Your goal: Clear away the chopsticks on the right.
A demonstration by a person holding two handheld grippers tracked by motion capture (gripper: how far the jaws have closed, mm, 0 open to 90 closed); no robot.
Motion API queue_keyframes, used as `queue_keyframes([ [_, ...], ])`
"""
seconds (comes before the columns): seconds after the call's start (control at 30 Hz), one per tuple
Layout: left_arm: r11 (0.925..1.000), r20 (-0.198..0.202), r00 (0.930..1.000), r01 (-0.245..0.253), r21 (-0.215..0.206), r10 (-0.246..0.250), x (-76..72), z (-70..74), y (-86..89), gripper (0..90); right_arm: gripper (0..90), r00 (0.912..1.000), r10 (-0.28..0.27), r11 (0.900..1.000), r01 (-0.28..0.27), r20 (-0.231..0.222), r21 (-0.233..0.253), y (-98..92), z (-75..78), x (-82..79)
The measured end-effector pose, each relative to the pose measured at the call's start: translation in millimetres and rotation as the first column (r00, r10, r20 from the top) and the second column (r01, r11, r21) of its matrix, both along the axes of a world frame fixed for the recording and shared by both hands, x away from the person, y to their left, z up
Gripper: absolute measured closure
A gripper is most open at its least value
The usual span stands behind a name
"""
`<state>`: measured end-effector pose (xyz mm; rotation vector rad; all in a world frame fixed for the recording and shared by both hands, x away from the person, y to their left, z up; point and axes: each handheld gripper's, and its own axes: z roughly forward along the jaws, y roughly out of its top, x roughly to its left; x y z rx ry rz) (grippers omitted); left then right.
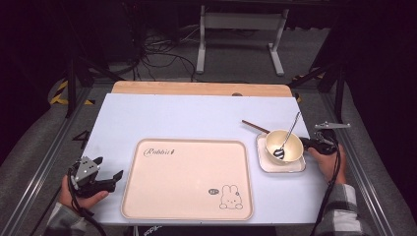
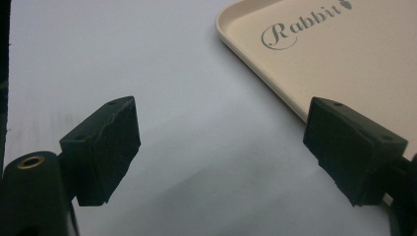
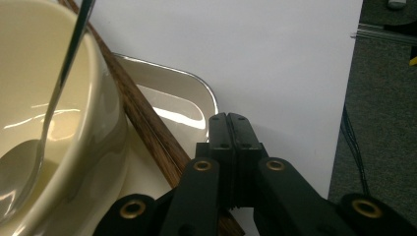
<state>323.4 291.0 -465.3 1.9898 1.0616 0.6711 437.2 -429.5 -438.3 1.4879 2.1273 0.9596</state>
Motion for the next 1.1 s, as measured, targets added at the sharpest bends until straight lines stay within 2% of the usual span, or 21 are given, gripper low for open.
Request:
queue_keyframes([
  [0.3, 1.0, 0.0, 1.0, 0.006, -0.002, -0.006, -0.2, 0.3, 0.4, 14.6, 87.3, 0.9999, 0.017, 1.0, -0.017, 0.0, 0.015, -4.6, -0.7, -5.8],
  [0.33, 1.0, -0.002, 1.0, 0.006, -0.003, -0.006, -0.4, 0.2, 0.4, 14.6, 85.0, 0.9998, 0.022, 0.999, -0.022, 0.004, 0.035, -7.0, 1.0, -7.6],
  [0.37, 1.0, -0.004, 1.0, 0.007, -0.004, -0.007, -0.5, -0.1, 0.4, 14.6, 85.0, 0.9998, 0.022, 0.999, -0.022, 0.004, 0.035, -7.0, 1.0, -7.6],
  [0.53, 0.9999, -0.004, 0.9999, 0.011, -0.003, -0.011, -0.4, -0.3, 0.9, 14.6, 78.3, 0.999, 0.028, 0.997, -0.03, 0.035, 0.072, -15.4, 7.4, -12.9],
  [0.6, 0.9999, -0.009, 0.9999, 0.013, -0.005, -0.013, -0.3, -0.4, 1.3, 14.4, 74.5, 0.997, 0.055, 0.992, -0.061, 0.054, 0.108, -19.2, 13.2, -18.0],
  [0.7, 0.9999, -0.011, 0.9999, 0.013, -0.002, -0.013, -0.3, -0.5, 1.5, 14.3, 74.2, 0.9954, 0.07, 0.991, -0.077, 0.065, 0.108, -20.0, 16.6, -20.4],
  [0.87, 0.9999, -0.013, 0.9998, 0.016, 0.002, -0.016, -0.6, -0.3, 1.0, 14.3, 73.9, 0.9947, 0.095, 0.991, -0.098, 0.04, 0.092, -22.7, 17.4, -23.1],
  [0.93, 0.9998, -0.014, 0.9997, 0.021, 0.003, -0.02, -0.6, -0.6, 0.7, 14.2, 73.5, 0.9938, 0.11, 0.99, -0.111, 0.016, 0.083, -23.6, 16.7, -24.9],
  [1.1, 0.9998, -0.018, 0.9996, 0.022, 0.0, -0.022, -0.2, -1.1, 1.0, 14.2, 73.0, 0.9932, 0.116, 0.99, -0.116, 0.002, 0.075, -24.0, 15.5, -24.9],
])
